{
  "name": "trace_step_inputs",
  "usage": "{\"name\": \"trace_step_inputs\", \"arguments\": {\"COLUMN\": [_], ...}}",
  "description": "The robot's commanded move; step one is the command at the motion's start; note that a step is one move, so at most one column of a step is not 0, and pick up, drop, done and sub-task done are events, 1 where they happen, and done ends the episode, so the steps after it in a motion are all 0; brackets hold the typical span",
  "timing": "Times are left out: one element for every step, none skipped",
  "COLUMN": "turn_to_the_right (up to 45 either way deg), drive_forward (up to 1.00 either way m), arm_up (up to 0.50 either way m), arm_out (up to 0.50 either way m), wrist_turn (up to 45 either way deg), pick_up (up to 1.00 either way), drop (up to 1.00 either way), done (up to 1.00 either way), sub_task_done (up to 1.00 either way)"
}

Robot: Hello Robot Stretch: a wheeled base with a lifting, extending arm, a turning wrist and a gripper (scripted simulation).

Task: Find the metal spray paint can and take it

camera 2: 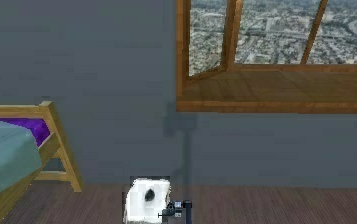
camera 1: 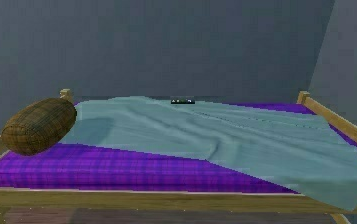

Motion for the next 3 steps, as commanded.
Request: {"name": "trace_step_inputs", "arguments": {"turn_to_the_right": [0.0,0.0,0.0], "drive_forward": [0.00,0.00,0.00], "arm_up": [0.00,0.00,0.00], "arm_out": [0.00,0.00,0.00], "wrist_turn": [45.0,45.0,45.0], "pick_up": [0.00,0.00,0.00], "drop": [0.00,0.00,0.00], "done": [0.00,0.00,0.00], "sub_task_done": [0.00,0.00,0.00]}}
